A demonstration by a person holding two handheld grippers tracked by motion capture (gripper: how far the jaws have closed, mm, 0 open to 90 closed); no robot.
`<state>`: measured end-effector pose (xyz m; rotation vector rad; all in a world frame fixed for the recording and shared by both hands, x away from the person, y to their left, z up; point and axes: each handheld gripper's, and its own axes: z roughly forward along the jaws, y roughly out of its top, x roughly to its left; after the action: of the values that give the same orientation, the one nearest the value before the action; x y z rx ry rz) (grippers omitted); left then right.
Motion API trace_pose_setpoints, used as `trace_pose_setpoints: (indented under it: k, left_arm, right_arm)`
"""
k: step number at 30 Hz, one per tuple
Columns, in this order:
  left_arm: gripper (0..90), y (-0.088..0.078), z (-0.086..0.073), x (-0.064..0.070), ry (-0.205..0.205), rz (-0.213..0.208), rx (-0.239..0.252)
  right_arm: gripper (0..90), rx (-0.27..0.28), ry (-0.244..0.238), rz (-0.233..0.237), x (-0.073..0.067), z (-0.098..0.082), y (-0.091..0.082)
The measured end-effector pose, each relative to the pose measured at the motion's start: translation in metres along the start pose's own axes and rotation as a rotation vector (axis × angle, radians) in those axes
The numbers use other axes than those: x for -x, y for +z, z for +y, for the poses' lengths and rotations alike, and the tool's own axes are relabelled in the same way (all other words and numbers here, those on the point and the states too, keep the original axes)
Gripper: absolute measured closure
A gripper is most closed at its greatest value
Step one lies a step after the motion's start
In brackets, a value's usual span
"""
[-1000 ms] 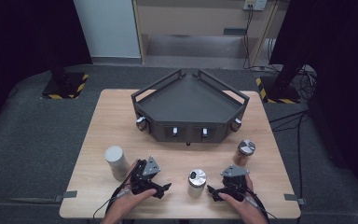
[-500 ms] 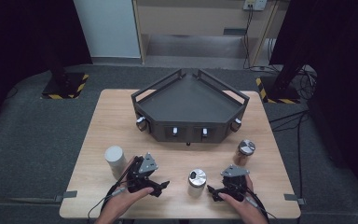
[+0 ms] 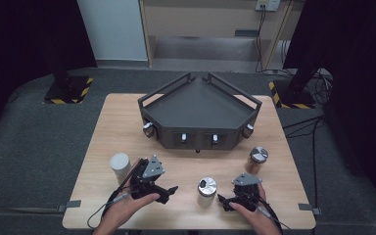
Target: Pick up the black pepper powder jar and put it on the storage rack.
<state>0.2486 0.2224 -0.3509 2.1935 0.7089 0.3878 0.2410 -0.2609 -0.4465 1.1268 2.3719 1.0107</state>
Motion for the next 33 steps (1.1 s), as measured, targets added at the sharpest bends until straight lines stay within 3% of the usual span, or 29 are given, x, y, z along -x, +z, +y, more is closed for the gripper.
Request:
trace_pose_setpoints:
  k: [15, 33]
  left_arm:
    - [1.7, -0.023, 0.007, -0.018, 0.02, 0.045, 0.028]
    - [1.9, -0.055, -0.009, -0.043, -0.006, 0.121, 0.059]
  right_arm:
    - [0.7, 0.0, 0.004, -0.004, -0.001, 0.0, 0.0]
    - [0.7, 0.0, 0.008, -0.008, -0.002, 0.0, 0.0]
